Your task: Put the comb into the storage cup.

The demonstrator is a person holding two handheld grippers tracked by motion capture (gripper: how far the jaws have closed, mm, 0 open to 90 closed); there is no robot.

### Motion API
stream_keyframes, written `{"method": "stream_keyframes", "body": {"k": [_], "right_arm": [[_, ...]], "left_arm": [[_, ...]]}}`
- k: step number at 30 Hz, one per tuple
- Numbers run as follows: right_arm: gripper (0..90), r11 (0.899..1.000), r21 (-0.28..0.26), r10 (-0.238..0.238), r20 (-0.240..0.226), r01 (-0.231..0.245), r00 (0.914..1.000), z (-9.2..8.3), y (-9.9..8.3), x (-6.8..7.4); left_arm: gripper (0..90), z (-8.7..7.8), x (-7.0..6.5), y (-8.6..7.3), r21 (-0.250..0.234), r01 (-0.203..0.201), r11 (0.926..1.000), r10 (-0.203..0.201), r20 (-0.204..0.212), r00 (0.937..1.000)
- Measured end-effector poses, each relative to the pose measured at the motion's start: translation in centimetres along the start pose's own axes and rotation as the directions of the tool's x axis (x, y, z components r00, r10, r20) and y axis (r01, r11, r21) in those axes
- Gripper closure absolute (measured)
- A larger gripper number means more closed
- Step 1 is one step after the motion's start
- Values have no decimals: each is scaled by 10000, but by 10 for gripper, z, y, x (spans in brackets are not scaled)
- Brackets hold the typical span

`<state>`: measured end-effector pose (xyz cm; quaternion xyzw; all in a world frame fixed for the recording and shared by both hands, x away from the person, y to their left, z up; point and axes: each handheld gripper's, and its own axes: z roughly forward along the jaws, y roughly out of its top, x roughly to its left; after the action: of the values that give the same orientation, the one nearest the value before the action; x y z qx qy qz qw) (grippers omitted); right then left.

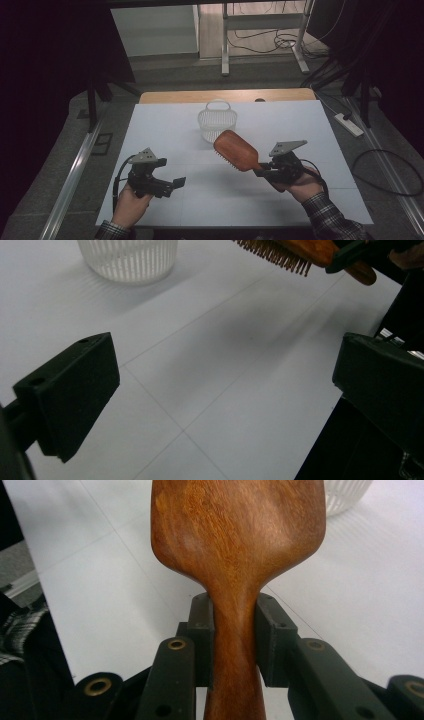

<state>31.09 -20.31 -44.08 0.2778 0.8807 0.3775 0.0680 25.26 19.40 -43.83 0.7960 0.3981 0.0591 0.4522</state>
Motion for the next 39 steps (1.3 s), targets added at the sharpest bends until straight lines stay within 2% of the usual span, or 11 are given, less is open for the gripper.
{"method": "stream_keyframes", "body": {"k": [6,11,25,32,36,39], "right_arm": [[715,9999,-164,-24,-38,23,10000,-1,1,1],[715,9994,-330,-69,-51,68,10000,-3,2,3],[716,9963,-833,-216,-27,213,9998,-9,5,6],[716,9951,-948,-280,26,281,9996,-9,6,8],[716,9945,-994,-332,21,333,9994,-9,7,9],[715,9940,-1035,-348,16,348,9994,-8,7,10]], "left_arm": [[0,7,1,11,-216,94,9997,-90,187,9998],[0,16,-1,23,-223,-143,9996,145,85,9999],[0,39,-1,47,-396,-117,9991,145,696,9975],[0,49,-3,56,-508,51,9987,11,1209,9927],[0,54,-5,62,-586,252,9980,-155,1617,9867],[0,57,-6,64,-583,317,9978,-211,1755,9843]]}}
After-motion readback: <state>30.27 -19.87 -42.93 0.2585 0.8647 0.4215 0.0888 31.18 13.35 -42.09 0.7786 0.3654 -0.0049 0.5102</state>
